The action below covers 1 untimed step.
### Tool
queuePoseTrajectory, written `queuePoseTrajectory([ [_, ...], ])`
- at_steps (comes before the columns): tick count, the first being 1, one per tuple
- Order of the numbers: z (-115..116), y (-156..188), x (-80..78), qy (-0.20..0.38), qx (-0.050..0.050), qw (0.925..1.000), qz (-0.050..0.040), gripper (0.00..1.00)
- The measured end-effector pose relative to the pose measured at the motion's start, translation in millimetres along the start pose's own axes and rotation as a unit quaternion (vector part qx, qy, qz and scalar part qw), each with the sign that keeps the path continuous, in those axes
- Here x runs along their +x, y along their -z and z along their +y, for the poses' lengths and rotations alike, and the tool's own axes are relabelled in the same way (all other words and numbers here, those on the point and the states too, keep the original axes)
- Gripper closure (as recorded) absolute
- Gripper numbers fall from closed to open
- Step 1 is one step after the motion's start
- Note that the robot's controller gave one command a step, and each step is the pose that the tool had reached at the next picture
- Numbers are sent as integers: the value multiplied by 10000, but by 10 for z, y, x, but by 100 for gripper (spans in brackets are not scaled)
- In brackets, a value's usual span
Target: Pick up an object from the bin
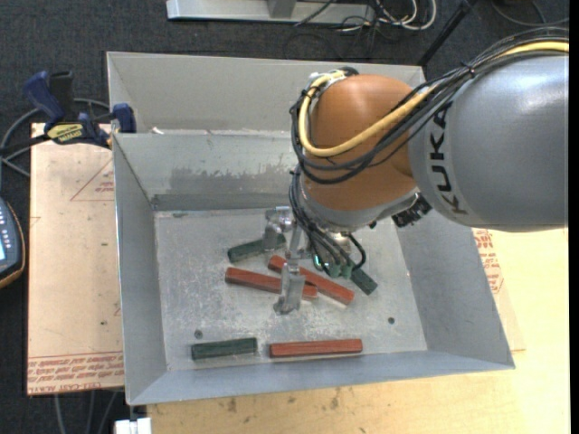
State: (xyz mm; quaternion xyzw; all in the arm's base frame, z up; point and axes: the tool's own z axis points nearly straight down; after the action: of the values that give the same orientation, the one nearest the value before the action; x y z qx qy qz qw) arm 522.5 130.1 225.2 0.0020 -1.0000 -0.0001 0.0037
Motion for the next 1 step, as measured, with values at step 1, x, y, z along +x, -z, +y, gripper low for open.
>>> queuePoseTrajectory([
  [1,-1276,-1529,-473,377,12,9993,-12,0],
])
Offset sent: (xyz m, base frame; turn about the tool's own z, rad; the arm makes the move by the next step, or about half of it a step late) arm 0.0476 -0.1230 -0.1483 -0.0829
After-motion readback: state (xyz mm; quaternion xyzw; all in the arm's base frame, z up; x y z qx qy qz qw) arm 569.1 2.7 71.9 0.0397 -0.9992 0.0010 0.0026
